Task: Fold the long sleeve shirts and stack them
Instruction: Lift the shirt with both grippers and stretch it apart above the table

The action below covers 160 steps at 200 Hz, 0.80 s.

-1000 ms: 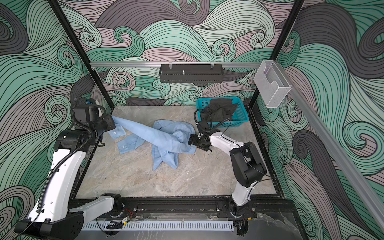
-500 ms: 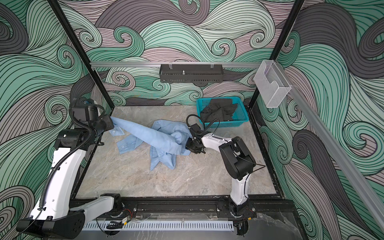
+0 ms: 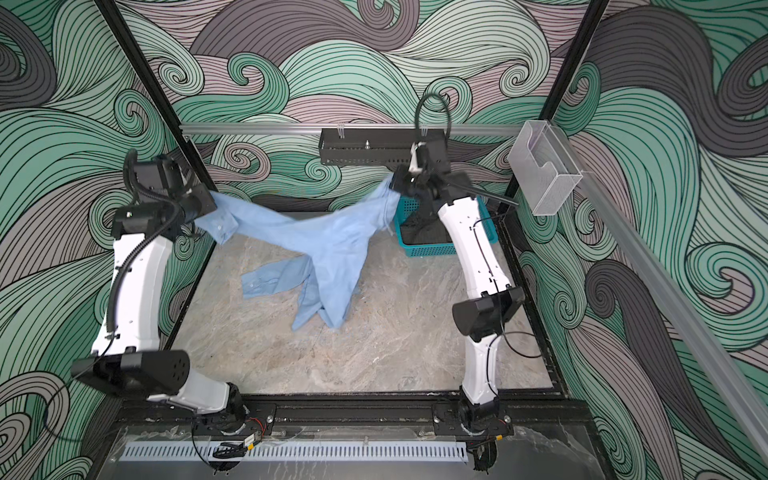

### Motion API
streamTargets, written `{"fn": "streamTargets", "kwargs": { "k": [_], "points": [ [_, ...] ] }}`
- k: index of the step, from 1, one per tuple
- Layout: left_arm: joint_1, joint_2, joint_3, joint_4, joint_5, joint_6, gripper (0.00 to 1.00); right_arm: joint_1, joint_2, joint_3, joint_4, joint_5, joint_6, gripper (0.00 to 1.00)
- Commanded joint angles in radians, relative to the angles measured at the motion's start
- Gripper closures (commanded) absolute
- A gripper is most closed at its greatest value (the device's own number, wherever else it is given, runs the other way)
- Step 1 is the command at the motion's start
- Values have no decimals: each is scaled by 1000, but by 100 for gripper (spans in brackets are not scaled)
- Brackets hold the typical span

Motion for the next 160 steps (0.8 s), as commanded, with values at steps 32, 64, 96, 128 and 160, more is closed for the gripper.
{"fn": "streamTargets", "kwargs": {
  "k": [32, 64, 96, 128, 160],
  "points": [
    [50, 90, 434, -104, 69, 0, 100, -60, -176, -164, -28, -165, -35, 100],
    [71, -91, 63, -17, 81, 1, 100, -60, -413, -631, 81, -157, -48, 100],
    [101, -91, -24, -3, 130, -27, 100, -58, -467, -837, 119, -164, -52, 100],
    [119, 41, 103, -23, 187, -67, 100, -45, -395, -786, 153, -195, -37, 100],
    [150, 248, 481, -135, 223, -99, 100, -19, -243, -565, 206, -299, -11, 100]
  ]
}}
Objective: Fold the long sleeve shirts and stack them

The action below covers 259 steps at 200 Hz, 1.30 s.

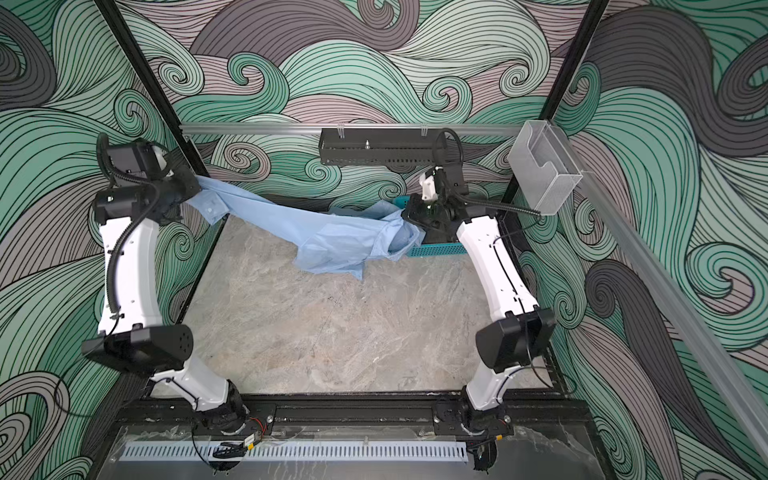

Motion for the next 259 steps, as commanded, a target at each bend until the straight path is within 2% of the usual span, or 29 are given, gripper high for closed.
{"fn": "streamTargets", "kwargs": {
  "k": [1, 12, 26, 40, 50, 65, 75, 82, 103, 126, 149, 179, 201, 210, 214, 227, 232, 241, 254, 259],
  "points": [
    [36, 97, 277, -81, 42, -47, 100, 23, 82, 162, 100, -98, 15, 100],
    [51, 136, 398, -111, 51, -57, 100, 37, 120, 256, 123, -147, 15, 100],
    [72, 49, 300, -42, 81, -82, 100, 56, 136, 337, 131, -182, 5, 100],
    [75, -35, 197, -59, 105, -87, 100, 59, 114, 331, 93, -172, -13, 100],
    [75, -117, 54, -53, 180, -88, 100, 58, 79, 281, 37, -136, -32, 100],
    [68, -288, -300, 65, 313, -150, 100, 54, -10, 121, -6, -71, -52, 100],
    [46, -411, -523, 136, 357, -197, 100, 50, -70, -11, -7, -39, -51, 100],
    [14, -479, -620, 154, 368, -212, 100, 49, -107, -92, -9, -23, -50, 100],
    [-108, -637, -887, 145, 385, -253, 100, 44, -195, -297, -29, 12, -60, 100],
    [-256, -776, -1085, 79, 403, -315, 100, 31, -270, -442, -117, 104, -104, 100],
    [-470, -868, -1265, 54, 406, -421, 100, 4, -340, -571, -181, 206, -115, 100],
    [-819, -881, -1446, 144, 314, -593, 100, -47, -384, -683, -260, 313, -99, 100],
    [-1007, -782, -1477, 237, 291, -650, 100, -93, -431, -765, -273, 372, -88, 100],
    [-1069, -716, -1450, 241, 290, -647, 93, -114, -452, -789, -279, 390, -86, 100],
    [-1096, -687, -1435, 238, 290, -642, 87, -124, -463, -798, -282, 397, -87, 100],
    [-1145, -622, -1379, 229, 296, -607, 48, -161, -495, -822, -287, 407, -97, 100],
    [-1148, -617, -1357, 217, 285, -594, 37, -175, -505, -827, -290, 409, -101, 100],
    [-1142, -630, -1318, 191, 232, -573, 25, -192, -521, -834, -287, 407, -108, 100],
    [-1116, -674, -1254, 143, 88, -514, 15, -214, -540, -835, -289, 400, -117, 100],
    [-1102, -692, -1229, 132, 44, -483, 8, -220, -543, -834, -288, 398, -119, 100]
  ]
}}
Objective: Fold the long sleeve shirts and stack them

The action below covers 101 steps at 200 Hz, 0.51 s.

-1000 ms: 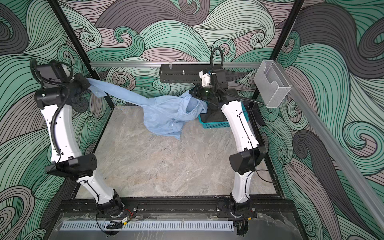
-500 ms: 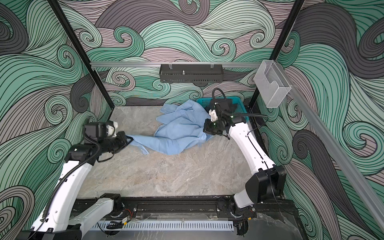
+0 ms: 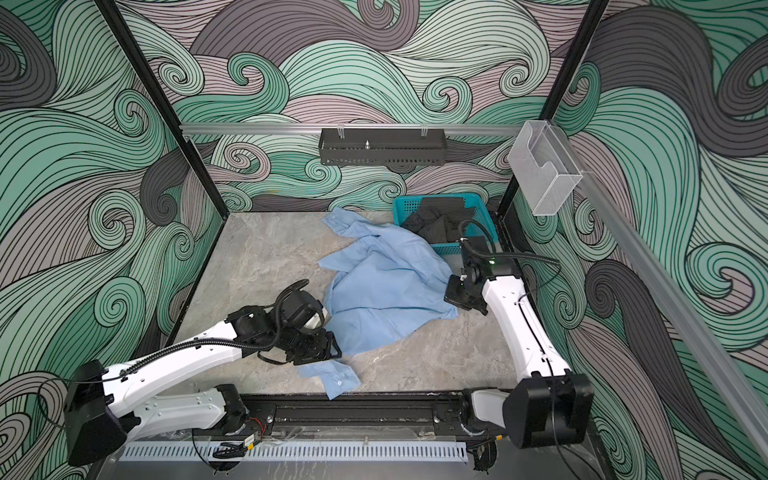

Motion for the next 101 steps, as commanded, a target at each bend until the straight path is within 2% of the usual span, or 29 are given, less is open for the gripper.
{"fn": "streamTargets", "kwargs": {
  "k": [1, 8, 25, 38, 78, 101],
  "points": [
    [40, -81, 138, -45, -228, 90, 6, -30, -38, 2, -27, 33, -24, 100],
    [91, -92, 172, -77, -254, 126, 2, -35, -42, 5, -27, 28, -28, 100],
    [277, -49, 232, -125, -206, 216, 2, -41, -40, 15, -27, 11, -33, 100],
    [352, 18, 259, -116, -189, 295, 2, -42, -36, 21, -26, -8, -32, 100],
    [374, 386, 409, -79, -3, 438, 20, -42, -29, 29, -19, -44, -33, 100],
    [372, 611, 551, -182, -7, 507, 26, -42, -39, 20, -14, -54, -32, 100]
  ]
}}
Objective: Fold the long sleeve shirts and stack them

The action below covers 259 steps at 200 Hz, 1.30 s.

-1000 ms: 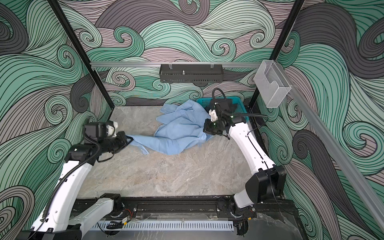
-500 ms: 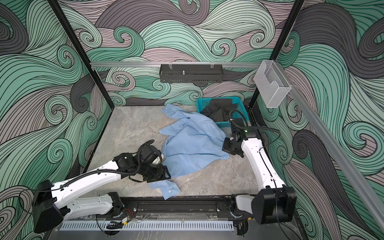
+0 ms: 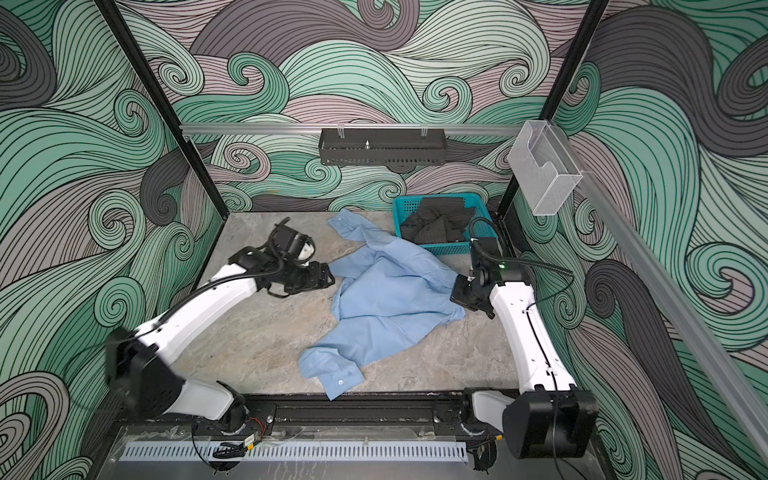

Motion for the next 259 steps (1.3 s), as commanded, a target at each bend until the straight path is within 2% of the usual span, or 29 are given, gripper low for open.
{"fn": "streamTargets", "kwargs": {
  "k": [1, 32, 63, 97, 117, 135, 159, 167, 172, 174, 185, 202, 240, 259],
  "points": [
    [1, 166, 108, -125, 55, 129, 26, -3, -8, 13, -11, -23, -10, 100],
    [1, 348, 238, -179, -38, 192, 26, -3, -16, -7, -1, -37, -8, 100],
    [3, 496, 377, -213, -17, 227, 29, -3, -16, -16, 6, -46, -9, 100],
    [12, 621, 514, -245, -35, 241, 46, -3, -19, -15, 5, -53, -11, 100],
    [15, 704, 613, -321, -53, 249, 49, -3, -25, -10, 5, -52, -14, 100],
    [18, 733, 637, -327, -63, 259, 52, -3, -29, -6, 5, -60, -13, 100],
    [23, 782, 708, -373, -51, 275, 71, -3, -28, -2, 6, -61, -12, 100],
    [25, 796, 739, -405, -60, 279, 84, -3, -25, 1, 6, -60, -11, 100],
    [28, 795, 751, -418, -70, 279, 96, -3, -24, 4, 6, -59, -10, 100],
    [31, 792, 754, -423, -76, 278, 100, -3, -23, 5, 6, -60, -9, 100],
    [47, 738, 735, -422, -108, 266, 100, -4, -18, 12, 8, -62, -5, 100],
    [109, 550, 630, -370, -175, 212, 100, -3, -11, 22, 24, -67, 10, 100],
    [364, 85, 378, -290, -275, 67, 100, -3, 34, 41, 87, -121, 62, 100],
    [469, -137, 172, -222, -299, 0, 100, -1, 84, 55, 108, -141, 72, 100]
  ]
}}
